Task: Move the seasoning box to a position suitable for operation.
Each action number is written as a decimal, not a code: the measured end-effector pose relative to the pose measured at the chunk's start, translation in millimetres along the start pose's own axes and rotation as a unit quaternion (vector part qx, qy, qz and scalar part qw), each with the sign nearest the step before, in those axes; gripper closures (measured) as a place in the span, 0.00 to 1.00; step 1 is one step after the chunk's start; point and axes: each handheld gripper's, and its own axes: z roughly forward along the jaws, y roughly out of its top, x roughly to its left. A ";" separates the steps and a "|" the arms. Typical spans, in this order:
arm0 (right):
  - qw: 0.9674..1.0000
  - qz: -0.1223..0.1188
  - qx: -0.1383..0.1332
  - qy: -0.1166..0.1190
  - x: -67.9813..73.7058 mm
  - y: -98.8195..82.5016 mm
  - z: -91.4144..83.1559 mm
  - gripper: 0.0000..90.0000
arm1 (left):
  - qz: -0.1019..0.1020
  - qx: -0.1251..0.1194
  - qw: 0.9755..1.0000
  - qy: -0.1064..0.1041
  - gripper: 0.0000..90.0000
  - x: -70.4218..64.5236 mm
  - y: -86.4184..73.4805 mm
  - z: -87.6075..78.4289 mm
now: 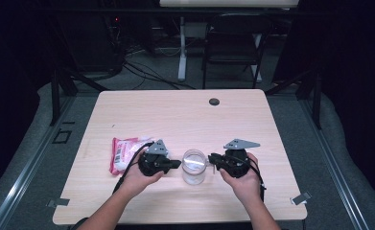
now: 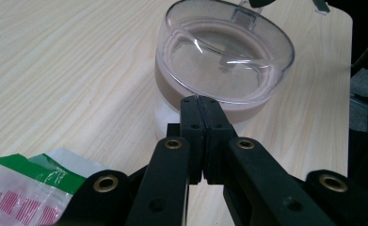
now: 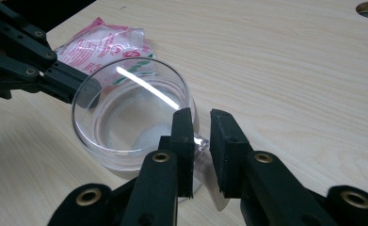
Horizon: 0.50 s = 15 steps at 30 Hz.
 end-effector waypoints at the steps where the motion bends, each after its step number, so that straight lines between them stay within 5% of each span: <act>1: 1.000 0.000 0.000 0.000 -0.2 -0.1 0.0 0.88 | -0.001 0.001 1.000 -0.002 0.99 0.0 0.4 -0.9; 15: 1.000 0.001 -0.003 0.002 -1.2 -1.2 -0.2 0.88 | 0.007 -0.004 1.000 -0.007 0.99 -3.3 2.7 -2.2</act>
